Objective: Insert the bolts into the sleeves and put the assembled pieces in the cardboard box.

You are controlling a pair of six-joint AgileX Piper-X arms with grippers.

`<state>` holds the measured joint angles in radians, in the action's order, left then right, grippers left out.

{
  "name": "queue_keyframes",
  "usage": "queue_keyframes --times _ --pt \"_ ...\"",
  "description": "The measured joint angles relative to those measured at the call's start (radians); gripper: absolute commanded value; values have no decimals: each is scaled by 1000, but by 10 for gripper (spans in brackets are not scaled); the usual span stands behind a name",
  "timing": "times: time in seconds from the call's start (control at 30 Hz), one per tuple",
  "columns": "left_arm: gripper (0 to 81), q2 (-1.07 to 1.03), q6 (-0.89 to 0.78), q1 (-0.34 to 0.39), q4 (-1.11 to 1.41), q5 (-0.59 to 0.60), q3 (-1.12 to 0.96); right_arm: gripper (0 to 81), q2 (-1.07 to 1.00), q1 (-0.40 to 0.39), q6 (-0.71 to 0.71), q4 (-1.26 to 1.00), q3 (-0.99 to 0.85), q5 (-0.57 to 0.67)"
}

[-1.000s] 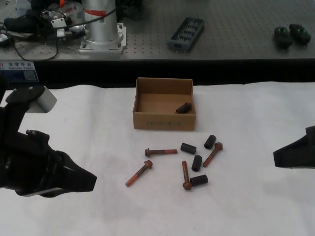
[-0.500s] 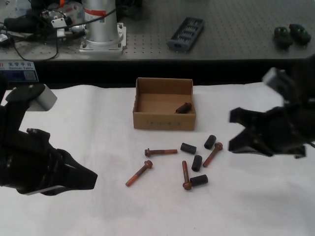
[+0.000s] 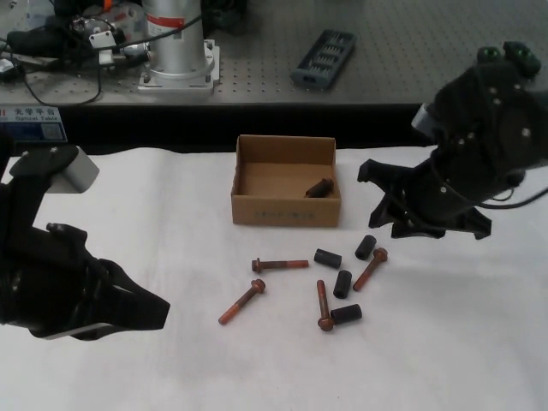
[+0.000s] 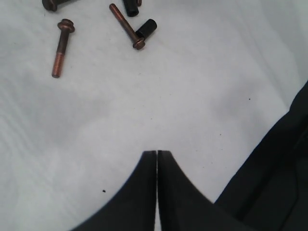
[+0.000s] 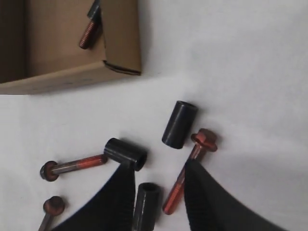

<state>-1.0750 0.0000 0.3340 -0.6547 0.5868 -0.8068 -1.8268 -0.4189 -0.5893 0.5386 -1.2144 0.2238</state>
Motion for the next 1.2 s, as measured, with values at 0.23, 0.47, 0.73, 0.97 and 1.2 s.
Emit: queue_keyframes --times 0.23,0.47,0.73,0.97,1.2 --pt "7 0 0 0 0 0 0 274 -84 0 -83 99 -47 -6" --pt "7 0 0 0 8 0 0 274 -101 -4 -160 91 -47 -11" --pt "7 0 0 0 67 0 0 274 -160 -50 -196 57 -51 -11" --pt "7 0 0 0 78 0 0 274 -160 -50 -197 49 -54 -32" --pt "7 0 0 0 82 0 0 274 -160 -50 -202 45 -54 -65"
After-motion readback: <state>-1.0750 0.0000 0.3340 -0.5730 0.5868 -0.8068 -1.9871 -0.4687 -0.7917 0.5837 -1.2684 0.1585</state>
